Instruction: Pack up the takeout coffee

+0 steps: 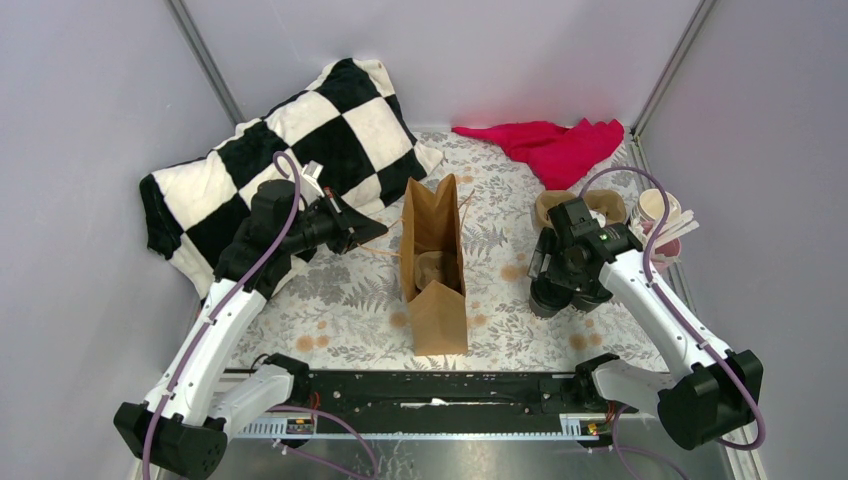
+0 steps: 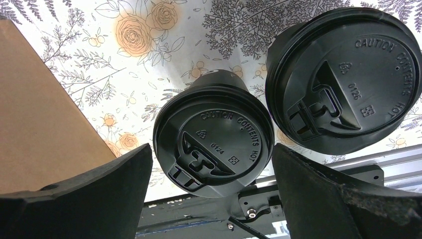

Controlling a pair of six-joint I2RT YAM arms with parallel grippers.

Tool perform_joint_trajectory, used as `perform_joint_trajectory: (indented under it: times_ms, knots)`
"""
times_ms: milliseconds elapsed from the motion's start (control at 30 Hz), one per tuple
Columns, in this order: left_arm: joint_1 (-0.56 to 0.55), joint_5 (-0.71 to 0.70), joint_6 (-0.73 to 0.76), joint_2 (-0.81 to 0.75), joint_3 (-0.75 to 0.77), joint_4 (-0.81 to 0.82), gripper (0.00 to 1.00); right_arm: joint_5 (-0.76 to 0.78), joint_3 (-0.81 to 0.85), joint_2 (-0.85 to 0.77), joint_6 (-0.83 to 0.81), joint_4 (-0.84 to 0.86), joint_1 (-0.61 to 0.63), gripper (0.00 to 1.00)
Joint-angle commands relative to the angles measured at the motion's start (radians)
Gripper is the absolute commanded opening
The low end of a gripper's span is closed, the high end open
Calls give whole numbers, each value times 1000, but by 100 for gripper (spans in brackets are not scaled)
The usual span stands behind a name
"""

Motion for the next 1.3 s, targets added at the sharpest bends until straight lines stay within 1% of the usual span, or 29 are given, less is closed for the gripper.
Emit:
perform_joint_trajectory:
  times_ms: [0,133,300,400,533,700,733,767,800,900,967,1000,1067,1100,1200,1267]
  knots:
    - [3,11,8,-7,19,19,0,23,-1,-11,-6,2,-7,94]
    - [3,11,6,-7,19,19,0,18,-14,-11,-7,7,-6,90]
    - [3,14,9,-4,21,18,0,23,-22,-12,-5,11,-7,91]
    - [3,15,10,-3,22,18,0,23,-23,-10,-5,12,-6,91]
    - [3,16,10,-4,22,17,0,19,-22,-12,-5,11,-7,84]
    - [3,14,11,-5,21,17,0,23,-13,-13,-20,-2,-7,79]
    - [3,10,13,-6,23,10,2,22,-8,-14,-26,-6,-6,78]
    - [4,0,26,-6,30,-3,8,22,-1,-15,-34,-8,-6,77]
    - [3,-15,43,-3,44,-32,17,20,8,-17,-42,-14,-6,76]
    - [3,-89,127,0,107,-145,53,-8,57,-23,-89,-28,-6,77]
    - [4,-168,214,8,178,-250,71,-30,99,-26,-121,-41,-6,77]
    - [3,-215,255,16,219,-300,78,-36,124,-25,-137,-49,-6,78]
    - [3,-300,326,41,321,-386,88,-52,183,-15,-167,-76,-6,78]
    - [4,-330,353,58,376,-410,91,-57,216,-10,-179,-89,-7,78]
    - [4,-349,397,123,521,-416,92,-76,327,3,-218,-108,-7,78]
    - [3,-302,406,194,586,-391,91,-92,419,6,-244,-105,-6,78]
